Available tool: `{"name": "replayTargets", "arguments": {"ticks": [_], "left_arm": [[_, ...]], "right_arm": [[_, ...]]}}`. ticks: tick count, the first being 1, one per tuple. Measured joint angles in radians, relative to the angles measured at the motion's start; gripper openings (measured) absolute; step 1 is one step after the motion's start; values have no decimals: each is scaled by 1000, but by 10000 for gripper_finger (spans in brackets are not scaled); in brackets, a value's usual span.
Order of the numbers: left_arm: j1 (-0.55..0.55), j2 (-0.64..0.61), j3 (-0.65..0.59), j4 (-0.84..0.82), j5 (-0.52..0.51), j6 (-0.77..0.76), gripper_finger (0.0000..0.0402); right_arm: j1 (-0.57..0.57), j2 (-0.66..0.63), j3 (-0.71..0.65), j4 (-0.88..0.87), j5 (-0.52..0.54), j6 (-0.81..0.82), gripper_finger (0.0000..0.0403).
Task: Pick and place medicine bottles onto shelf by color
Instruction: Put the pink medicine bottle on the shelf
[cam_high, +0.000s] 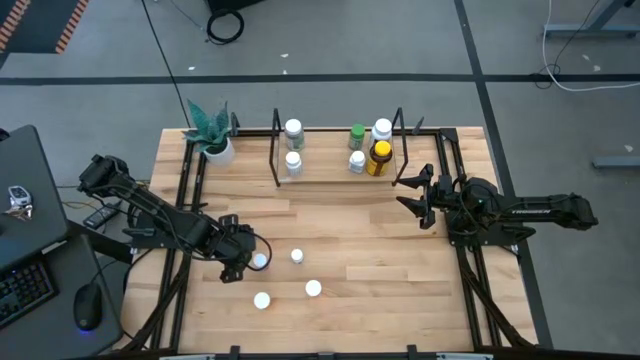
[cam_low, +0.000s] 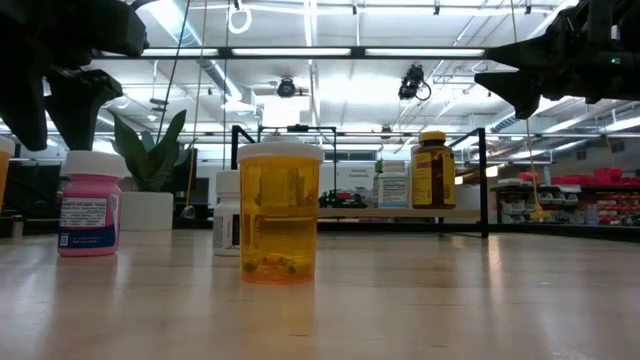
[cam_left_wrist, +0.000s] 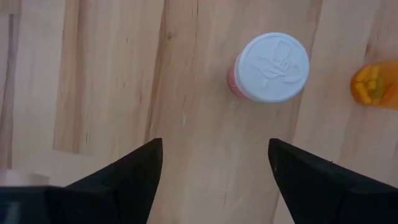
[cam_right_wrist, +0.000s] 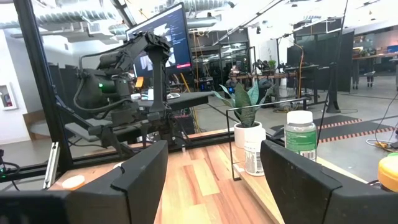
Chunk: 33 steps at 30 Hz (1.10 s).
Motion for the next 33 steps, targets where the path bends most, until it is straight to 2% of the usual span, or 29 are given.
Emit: {"name": "replayTargets", "arguments": {"ticks": [19, 33], "left_arm": [[0, -1, 7, -66, 76, -39, 295], [1, -1, -8, -58, 55, -53, 295]], "right_arm": [[0, 0, 0, 0, 0, 0, 265], [0, 0, 0, 0, 0, 0, 265]]}}
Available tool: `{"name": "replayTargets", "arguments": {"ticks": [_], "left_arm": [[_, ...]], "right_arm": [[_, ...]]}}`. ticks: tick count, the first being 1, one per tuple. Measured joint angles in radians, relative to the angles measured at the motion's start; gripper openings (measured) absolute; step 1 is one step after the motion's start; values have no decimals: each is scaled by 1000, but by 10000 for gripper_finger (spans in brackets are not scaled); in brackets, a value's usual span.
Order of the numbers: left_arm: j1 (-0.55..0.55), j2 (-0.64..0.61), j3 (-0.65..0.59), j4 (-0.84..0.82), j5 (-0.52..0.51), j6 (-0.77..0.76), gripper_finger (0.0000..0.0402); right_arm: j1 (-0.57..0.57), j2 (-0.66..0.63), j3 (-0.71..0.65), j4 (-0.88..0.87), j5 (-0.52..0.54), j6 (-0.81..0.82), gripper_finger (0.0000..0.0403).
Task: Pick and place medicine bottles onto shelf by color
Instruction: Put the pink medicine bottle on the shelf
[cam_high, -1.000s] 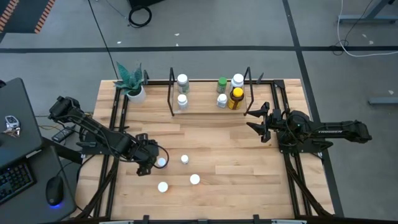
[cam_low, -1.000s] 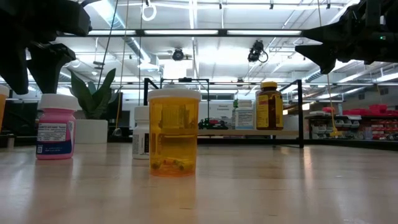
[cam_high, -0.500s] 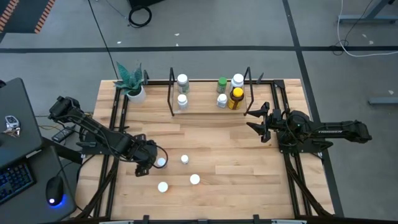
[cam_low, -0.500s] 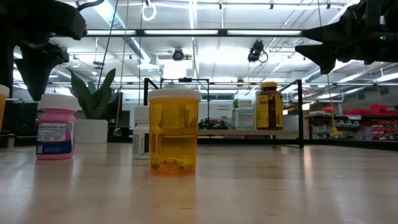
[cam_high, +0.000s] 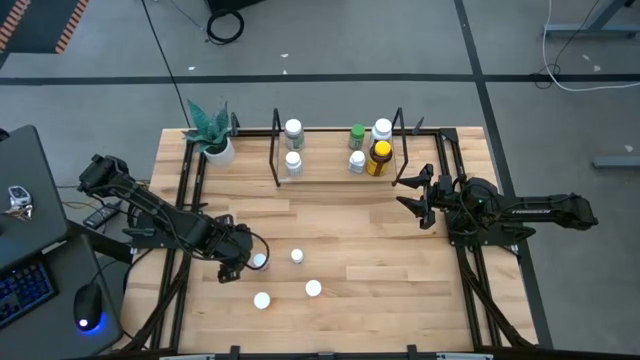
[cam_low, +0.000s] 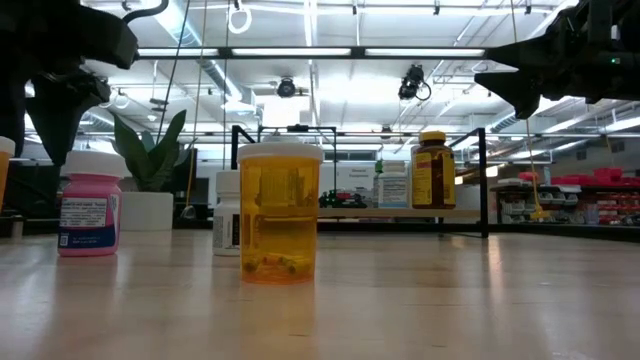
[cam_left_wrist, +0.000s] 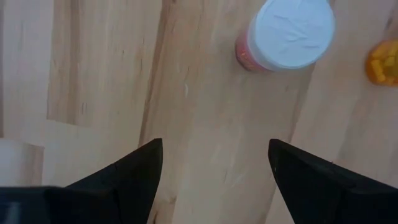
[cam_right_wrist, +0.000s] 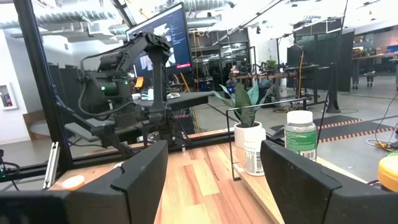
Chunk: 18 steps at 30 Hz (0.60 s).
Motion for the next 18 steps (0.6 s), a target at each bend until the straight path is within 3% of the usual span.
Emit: {"name": "replayTargets", "arguments": {"ticks": [18], "left_arm": [[0, 0, -9, 60, -38, 14, 295]], "right_arm": [[0, 0, 0, 0, 0, 0, 265]]}}
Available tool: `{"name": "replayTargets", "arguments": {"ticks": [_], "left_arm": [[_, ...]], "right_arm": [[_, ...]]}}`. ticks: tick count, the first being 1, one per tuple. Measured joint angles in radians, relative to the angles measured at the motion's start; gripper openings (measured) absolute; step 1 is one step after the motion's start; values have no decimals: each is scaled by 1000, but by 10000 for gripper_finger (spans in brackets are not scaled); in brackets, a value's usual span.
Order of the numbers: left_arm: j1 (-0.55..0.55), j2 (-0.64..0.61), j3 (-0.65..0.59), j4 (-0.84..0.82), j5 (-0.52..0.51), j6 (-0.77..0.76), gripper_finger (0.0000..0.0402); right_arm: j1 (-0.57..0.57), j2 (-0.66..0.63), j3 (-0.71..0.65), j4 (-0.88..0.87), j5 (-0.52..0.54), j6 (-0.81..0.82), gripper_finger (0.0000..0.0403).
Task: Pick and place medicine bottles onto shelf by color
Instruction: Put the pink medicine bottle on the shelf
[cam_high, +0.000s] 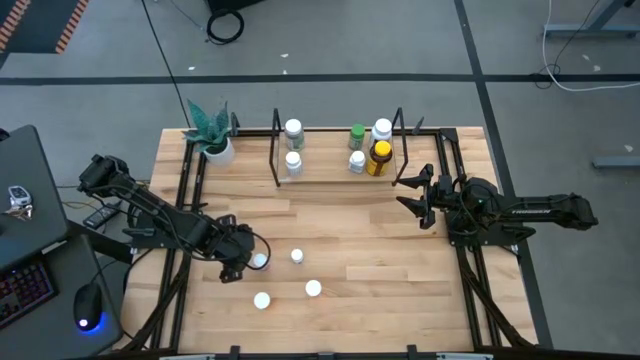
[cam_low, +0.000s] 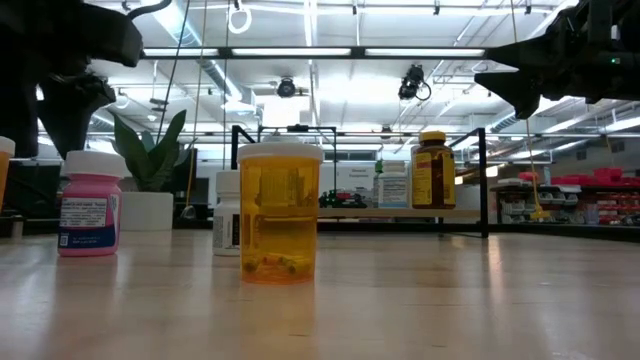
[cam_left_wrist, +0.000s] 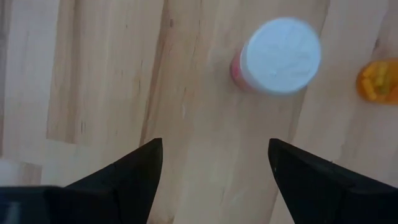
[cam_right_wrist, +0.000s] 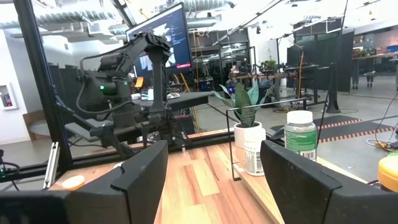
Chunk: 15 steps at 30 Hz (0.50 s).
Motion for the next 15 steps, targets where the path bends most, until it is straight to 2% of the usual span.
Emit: {"name": "replayTargets", "arguments": {"ticks": [15], "left_arm": [[0, 26, 0, 146, 2, 56, 295]], "right_arm": [[0, 0, 0, 0, 0, 0, 265]]}}
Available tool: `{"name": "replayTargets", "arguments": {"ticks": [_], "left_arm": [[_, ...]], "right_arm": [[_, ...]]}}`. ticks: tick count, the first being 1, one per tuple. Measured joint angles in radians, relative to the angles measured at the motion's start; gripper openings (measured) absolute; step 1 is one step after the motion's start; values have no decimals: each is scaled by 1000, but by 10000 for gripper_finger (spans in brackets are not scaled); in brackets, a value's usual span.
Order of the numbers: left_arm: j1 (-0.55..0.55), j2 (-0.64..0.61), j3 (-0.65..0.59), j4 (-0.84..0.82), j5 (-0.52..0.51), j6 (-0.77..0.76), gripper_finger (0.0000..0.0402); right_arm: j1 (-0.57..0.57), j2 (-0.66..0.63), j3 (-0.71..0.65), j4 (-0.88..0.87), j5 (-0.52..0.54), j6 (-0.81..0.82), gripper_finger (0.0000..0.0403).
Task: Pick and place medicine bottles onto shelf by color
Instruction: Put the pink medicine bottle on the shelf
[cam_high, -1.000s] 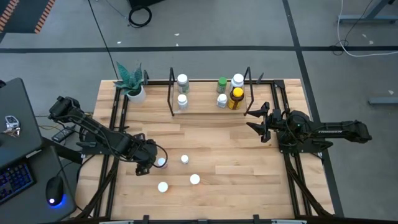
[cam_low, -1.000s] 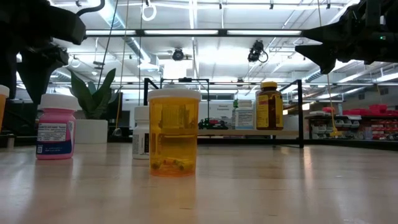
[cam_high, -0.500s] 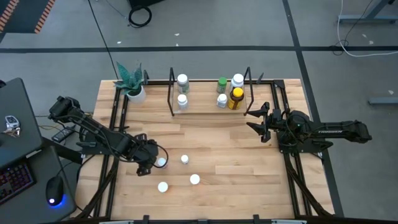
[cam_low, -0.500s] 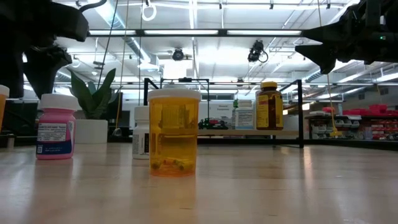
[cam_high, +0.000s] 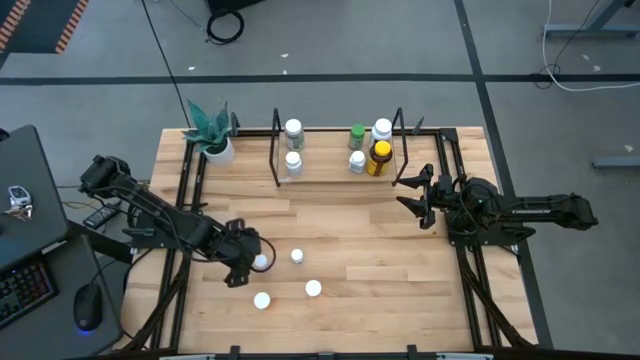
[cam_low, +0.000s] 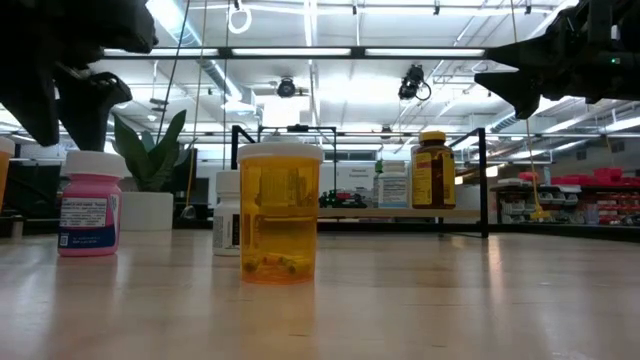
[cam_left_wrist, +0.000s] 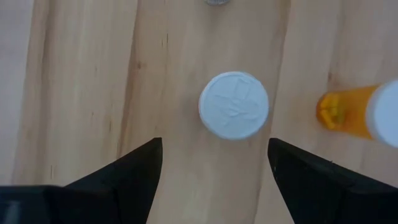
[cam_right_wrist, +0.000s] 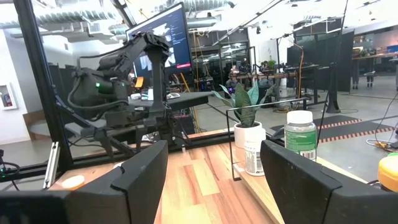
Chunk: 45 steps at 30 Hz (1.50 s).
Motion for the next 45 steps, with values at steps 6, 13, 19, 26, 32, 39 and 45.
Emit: {"name": "replayTargets", "arguments": {"ticks": [6, 13, 19, 26, 32, 39, 45], "left_arm": [[2, 82, 0, 57, 20, 61, 295], [17, 150, -1, 92, 19, 74, 295], [36, 157, 0, 121, 22, 89, 295], [62, 157, 0, 160, 22, 90, 278], [79, 157, 0, 152, 23, 98, 238], [79, 157, 0, 143, 27, 100, 178], [87, 157, 0, 127, 28, 99, 177]], "right_arm": [[0, 0, 0, 0, 0, 0, 265], [0, 0, 0, 0, 0, 0, 265], [0, 0, 0, 0, 0, 0, 265], [0, 0, 0, 0, 0, 0, 265], [0, 0, 0, 0, 0, 0, 265], [0, 0, 0, 0, 0, 0, 265], [0, 0, 0, 0, 0, 0, 265]]}}
